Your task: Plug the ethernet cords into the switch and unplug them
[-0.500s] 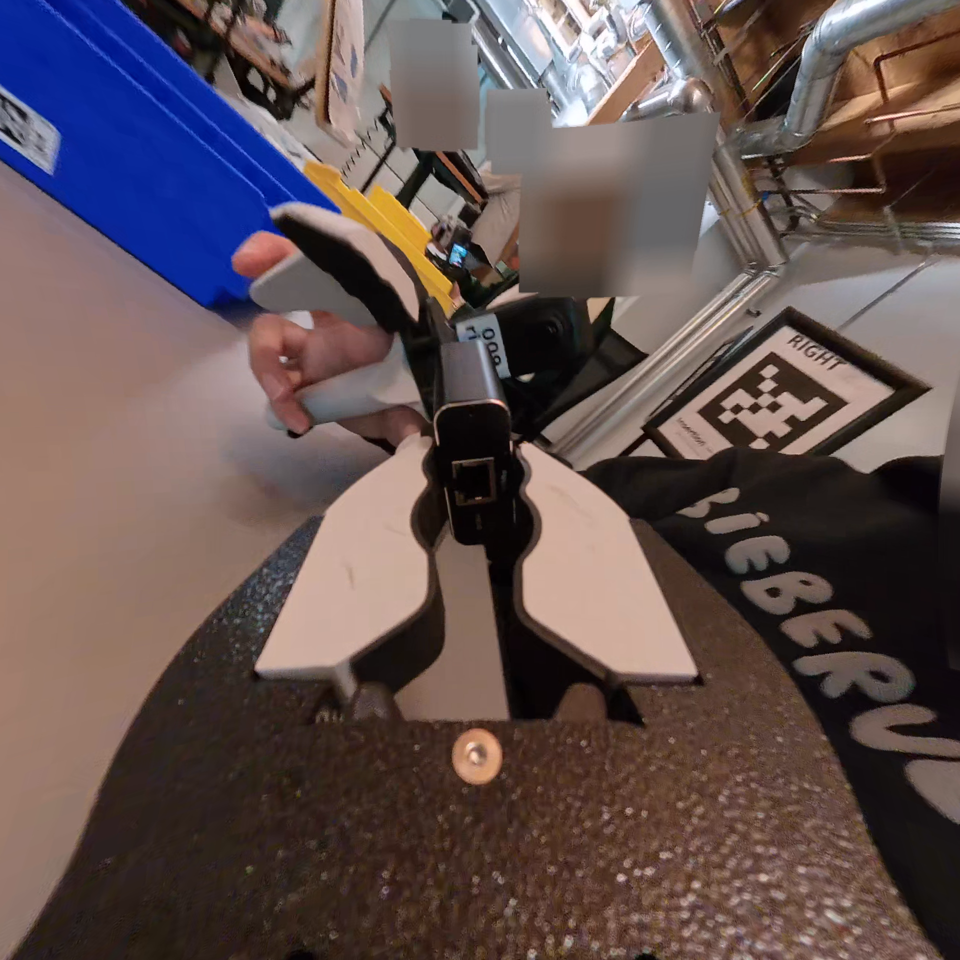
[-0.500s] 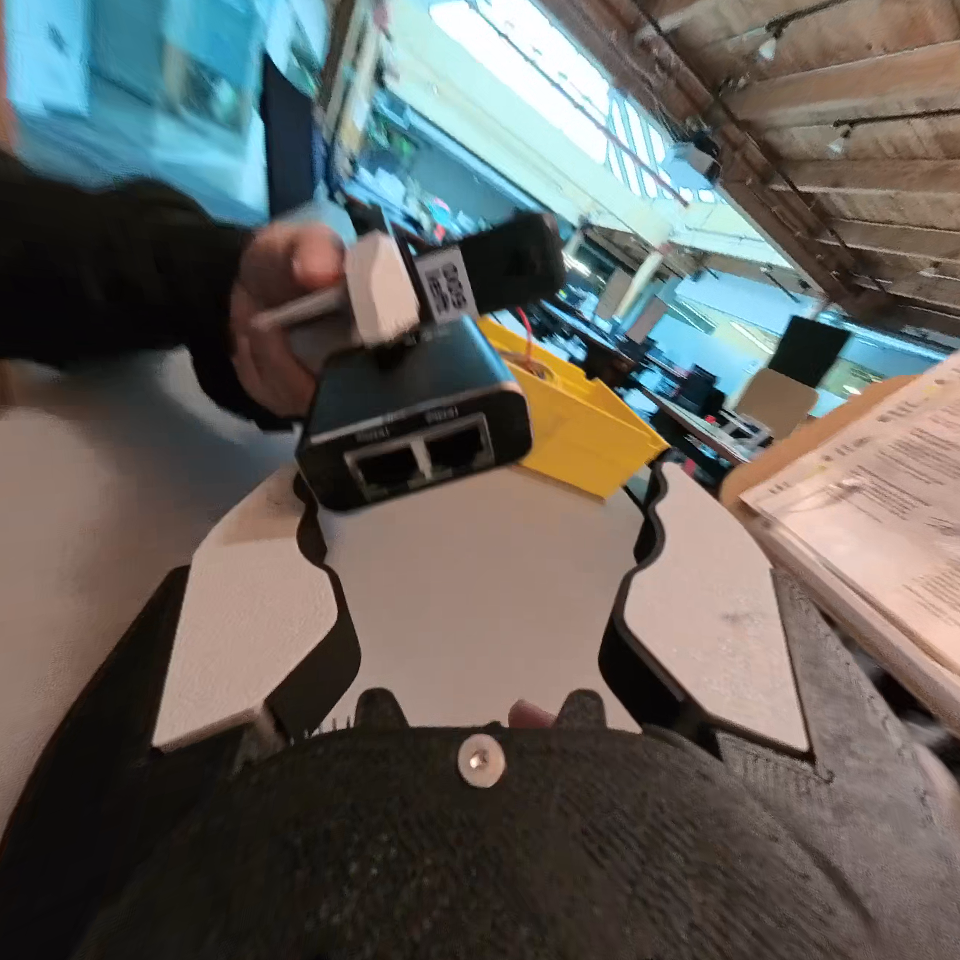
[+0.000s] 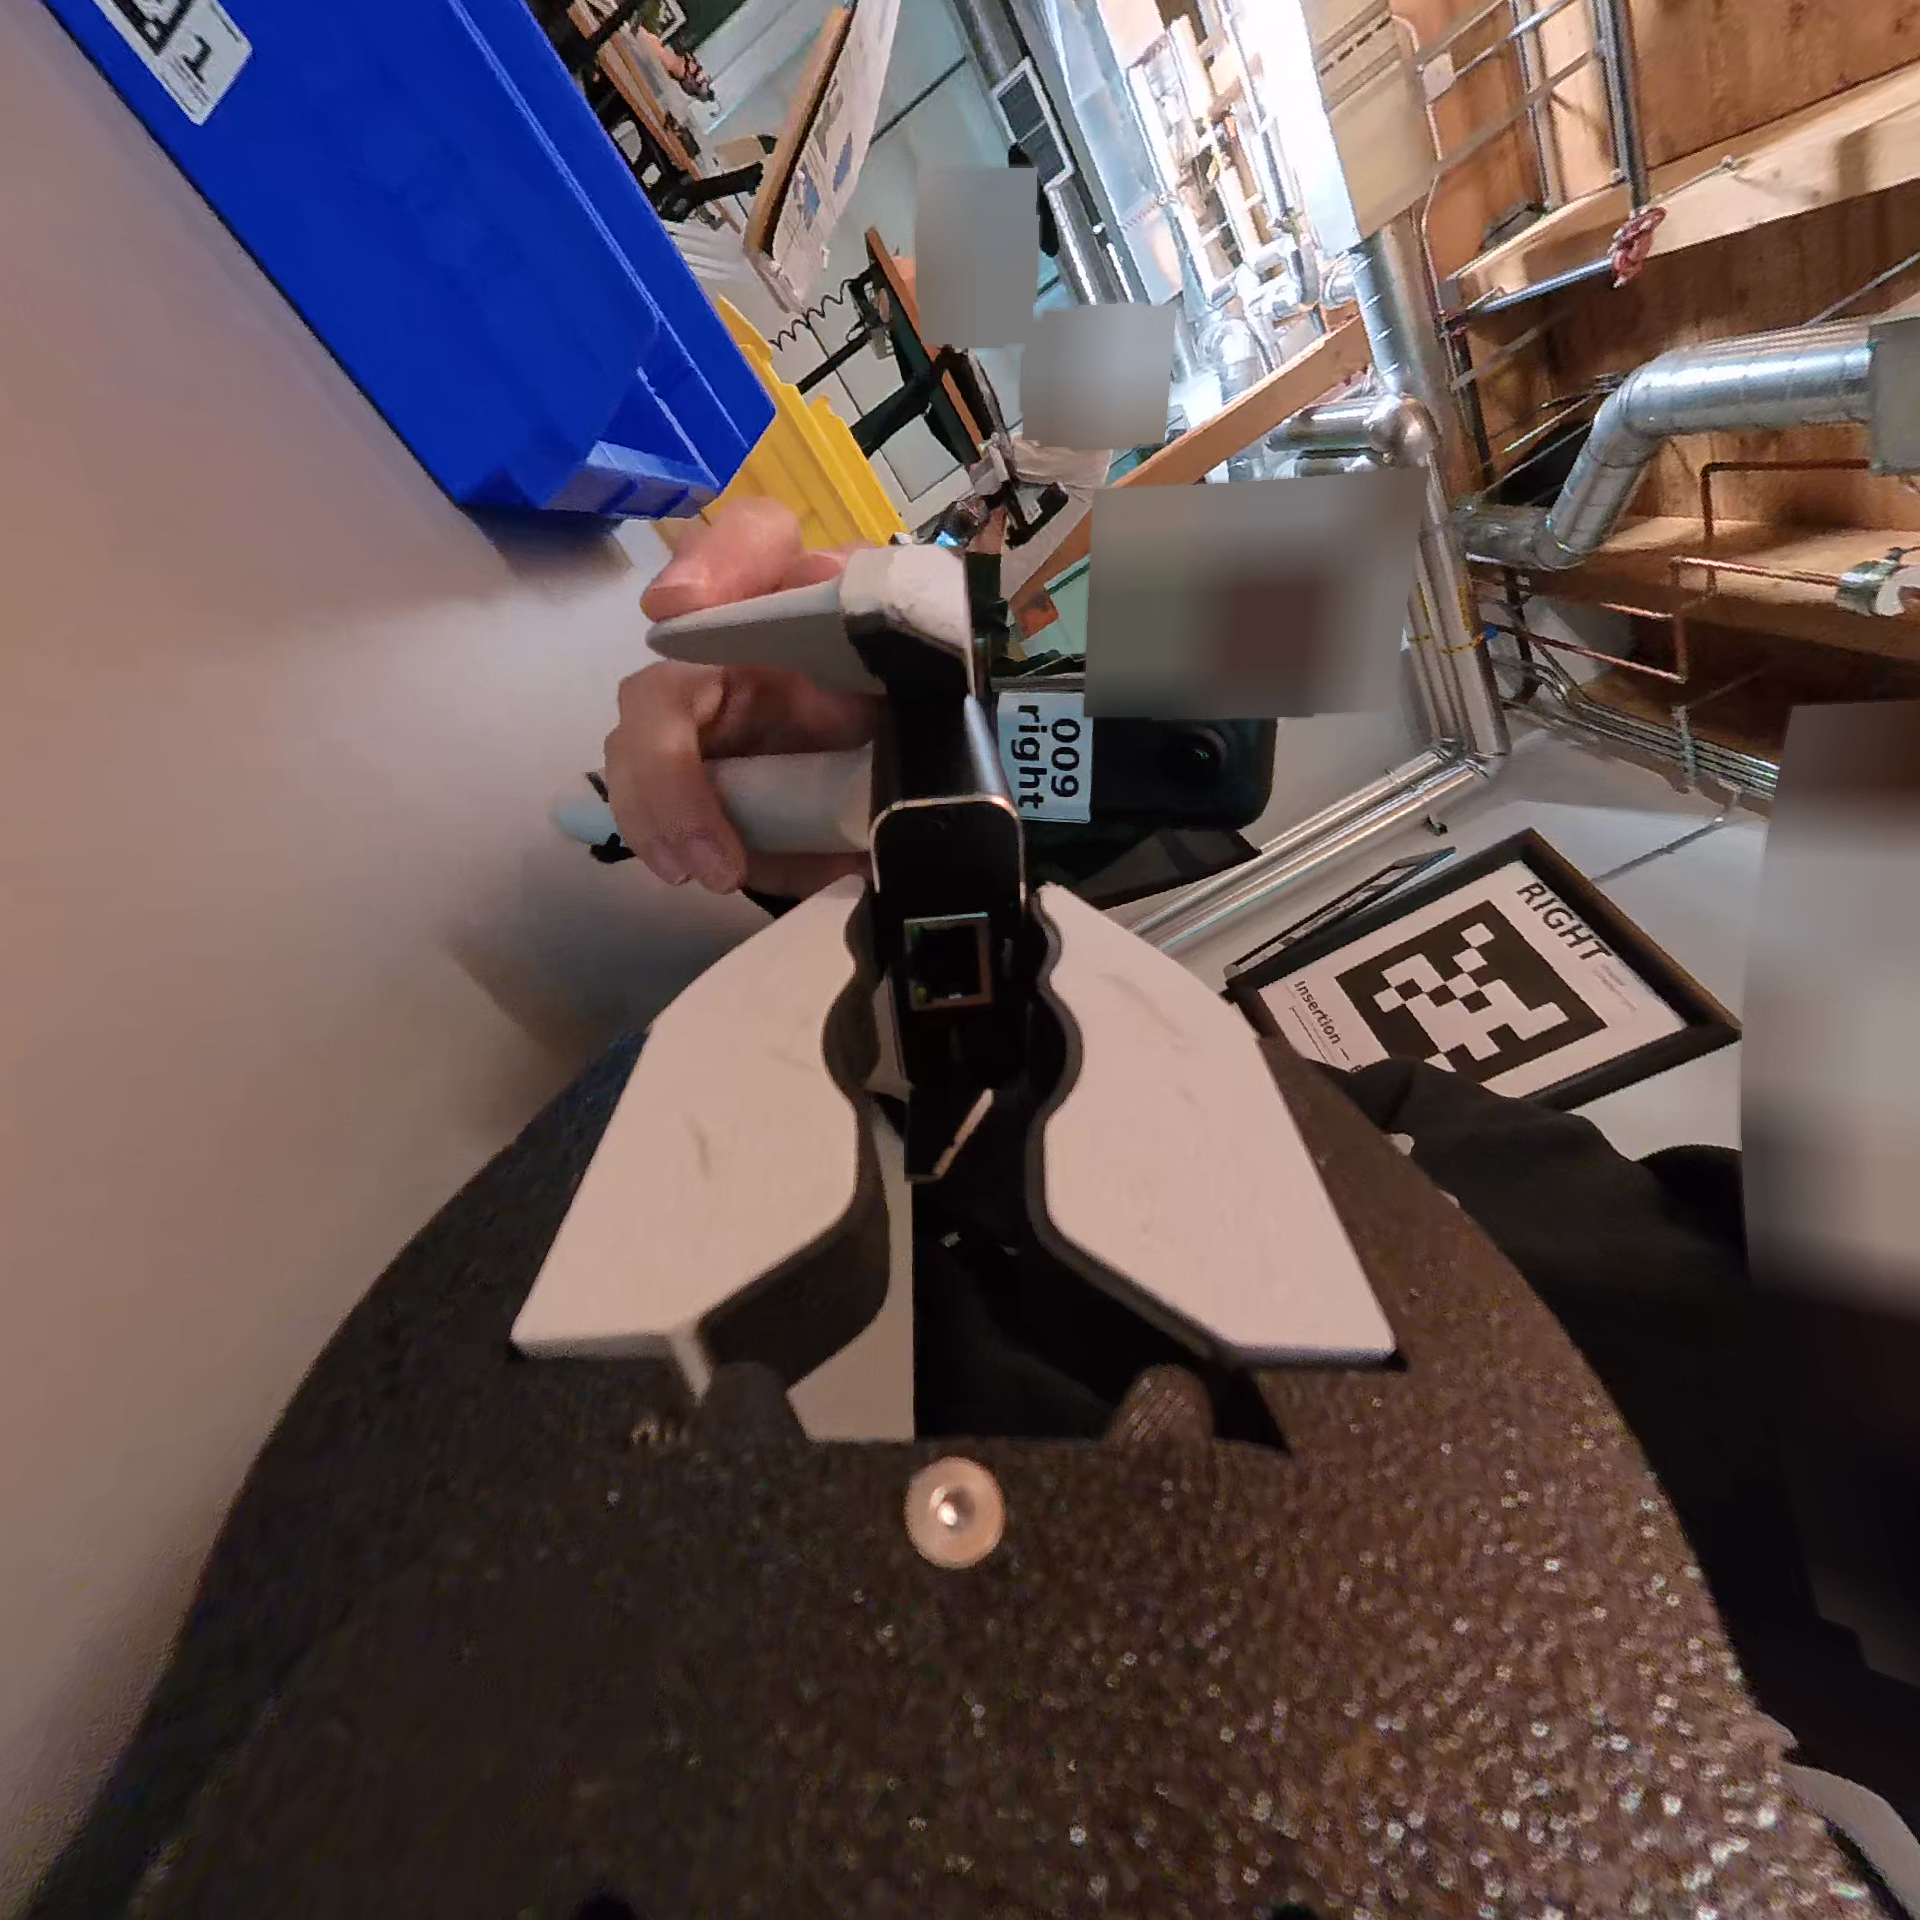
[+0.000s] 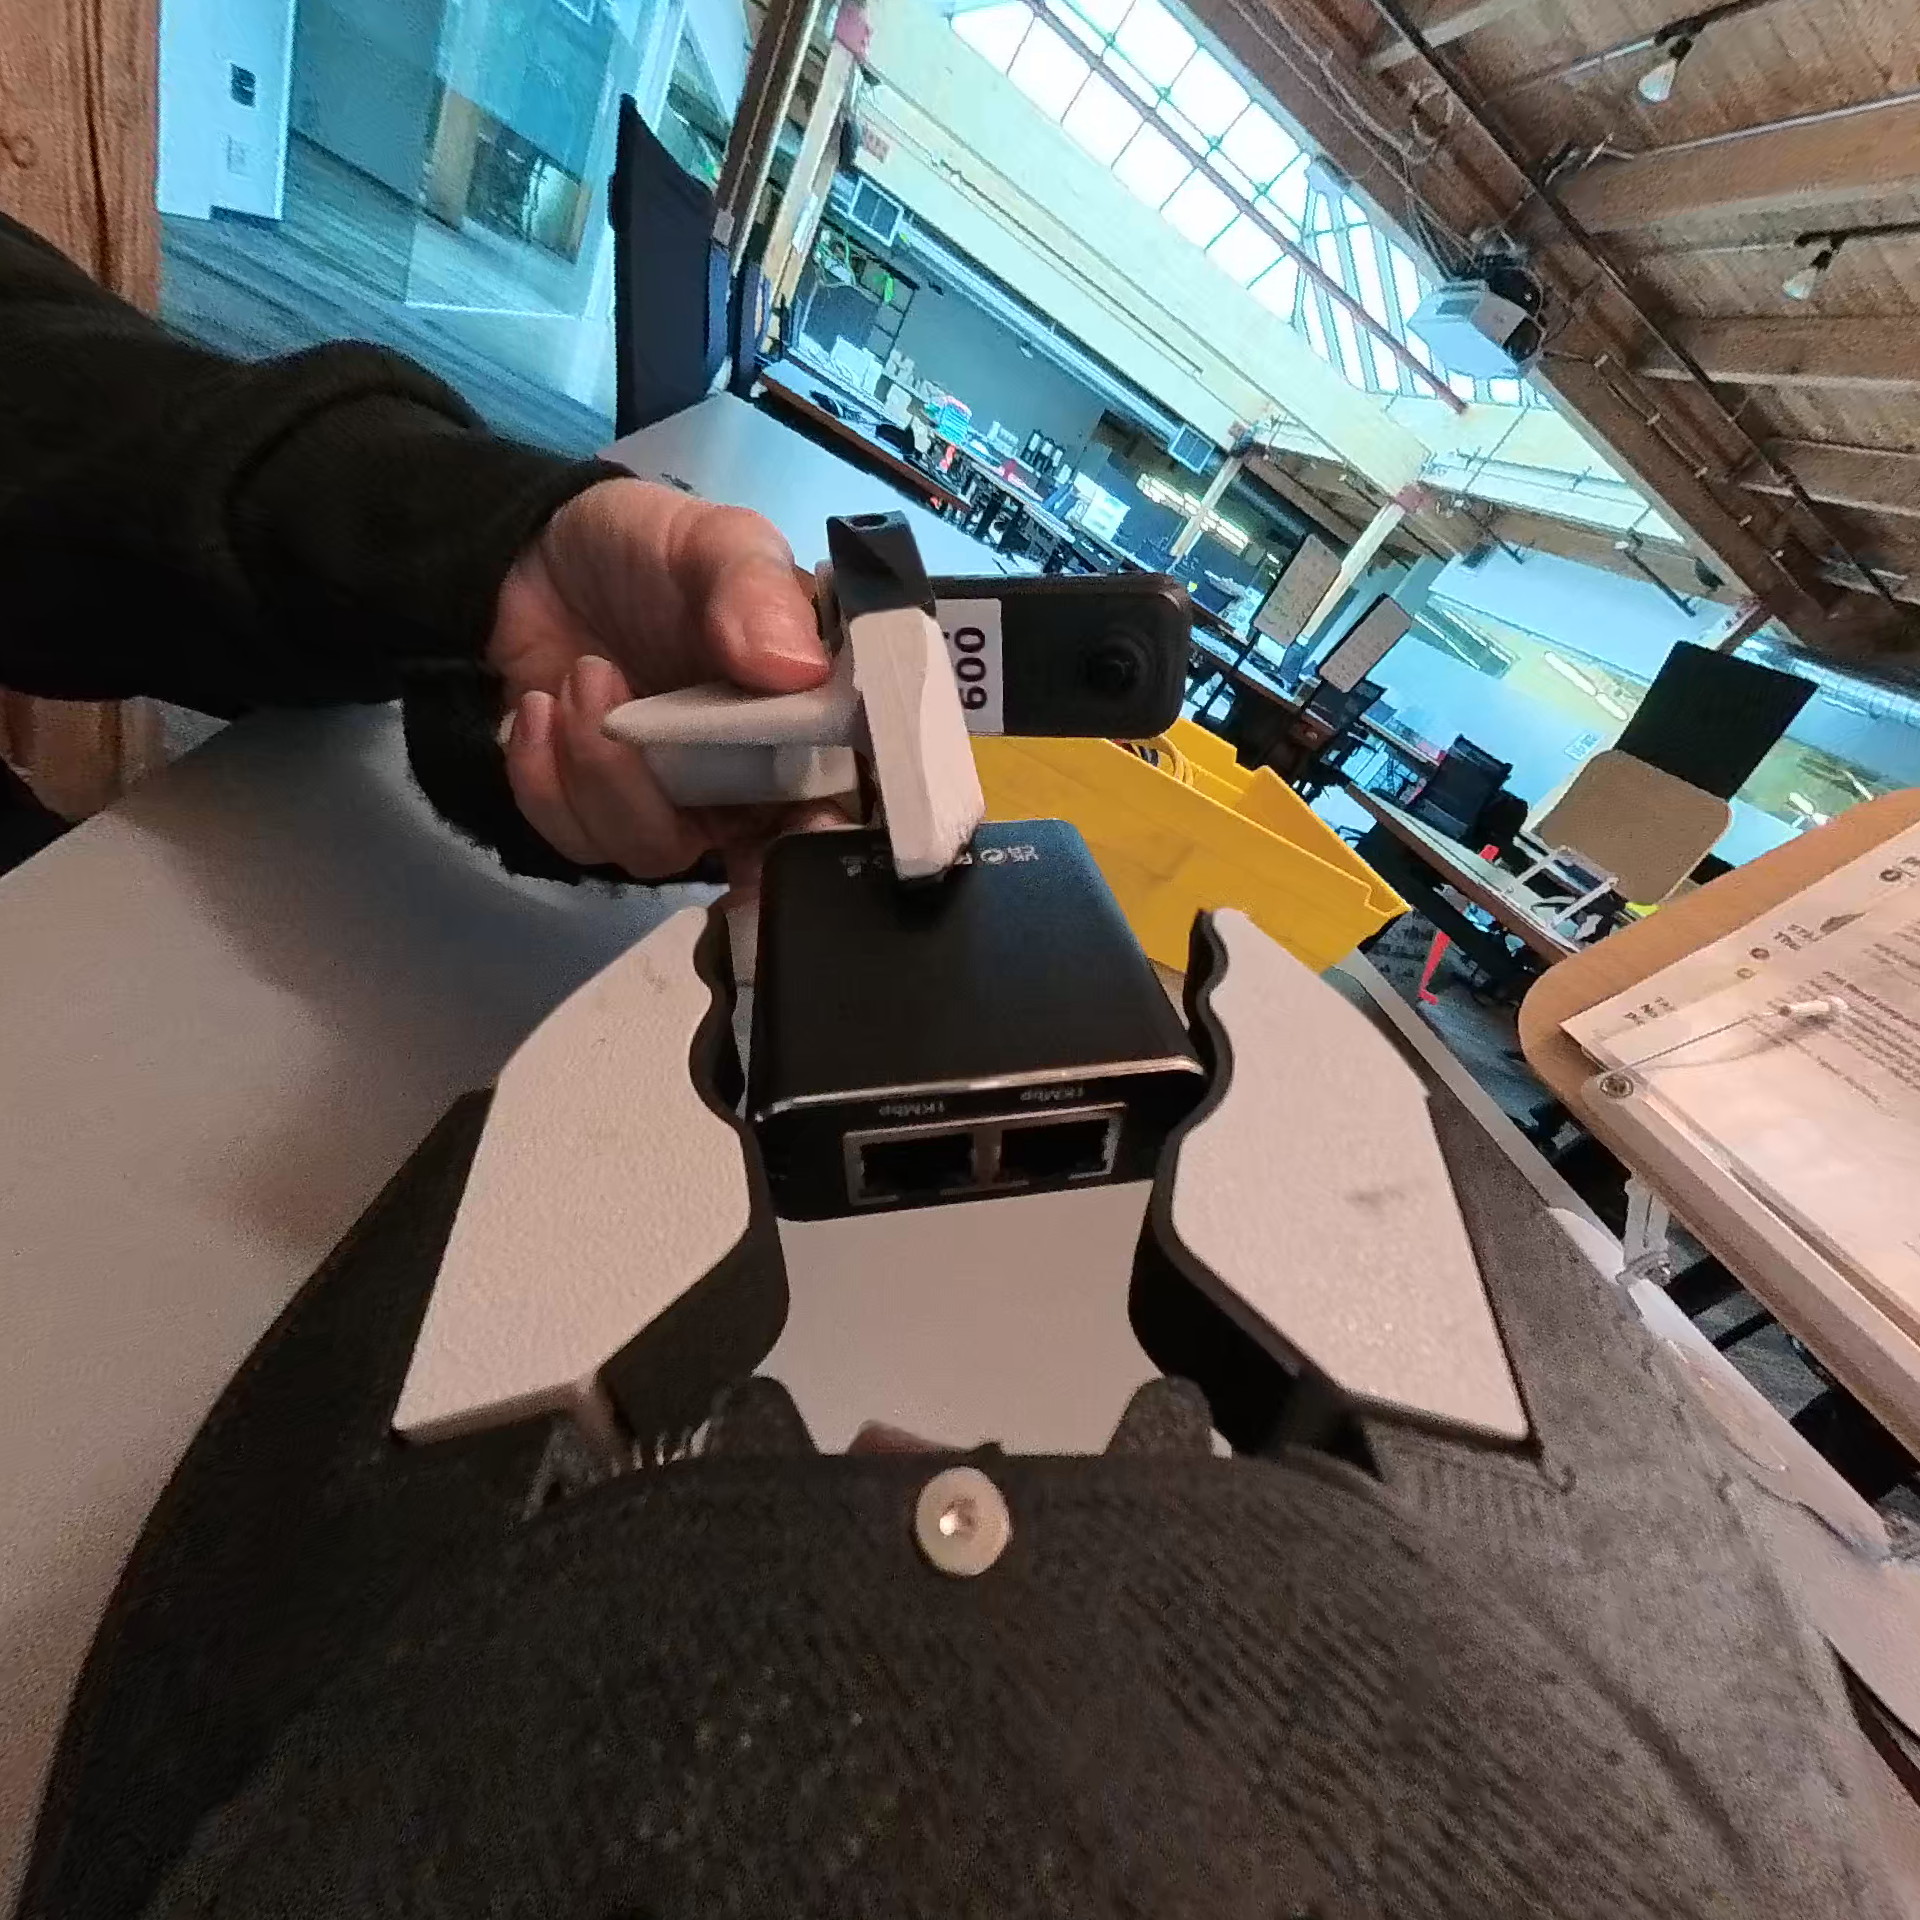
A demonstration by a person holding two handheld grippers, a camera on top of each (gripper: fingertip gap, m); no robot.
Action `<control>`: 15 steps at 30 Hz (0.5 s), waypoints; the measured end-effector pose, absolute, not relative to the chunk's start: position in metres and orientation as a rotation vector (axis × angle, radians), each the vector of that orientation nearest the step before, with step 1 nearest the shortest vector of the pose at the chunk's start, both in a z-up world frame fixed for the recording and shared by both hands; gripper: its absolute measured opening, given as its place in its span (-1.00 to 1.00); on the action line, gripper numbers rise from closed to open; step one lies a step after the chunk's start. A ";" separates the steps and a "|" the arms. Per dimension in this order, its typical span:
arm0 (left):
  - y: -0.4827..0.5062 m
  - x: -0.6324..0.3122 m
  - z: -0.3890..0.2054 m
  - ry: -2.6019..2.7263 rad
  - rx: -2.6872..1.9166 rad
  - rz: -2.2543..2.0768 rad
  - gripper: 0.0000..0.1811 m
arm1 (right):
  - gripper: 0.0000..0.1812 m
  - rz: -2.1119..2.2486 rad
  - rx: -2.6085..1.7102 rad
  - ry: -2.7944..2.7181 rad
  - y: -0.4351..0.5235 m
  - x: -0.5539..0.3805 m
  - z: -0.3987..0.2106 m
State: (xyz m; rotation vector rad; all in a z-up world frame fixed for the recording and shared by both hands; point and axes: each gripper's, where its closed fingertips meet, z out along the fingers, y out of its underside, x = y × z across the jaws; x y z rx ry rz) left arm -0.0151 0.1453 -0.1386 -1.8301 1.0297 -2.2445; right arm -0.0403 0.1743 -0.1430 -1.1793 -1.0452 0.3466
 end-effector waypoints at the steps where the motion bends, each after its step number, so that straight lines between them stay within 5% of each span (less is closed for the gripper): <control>1: 0.146 -0.015 -0.139 1.019 -1.838 -2.244 -0.74 | -0.09 0.357 -1.192 -1.037 0.175 -0.041 -0.143; 15: 0.151 -0.015 -0.135 0.908 -1.861 -2.308 -0.74 | -0.16 0.468 -1.260 -0.977 0.172 -0.041 -0.137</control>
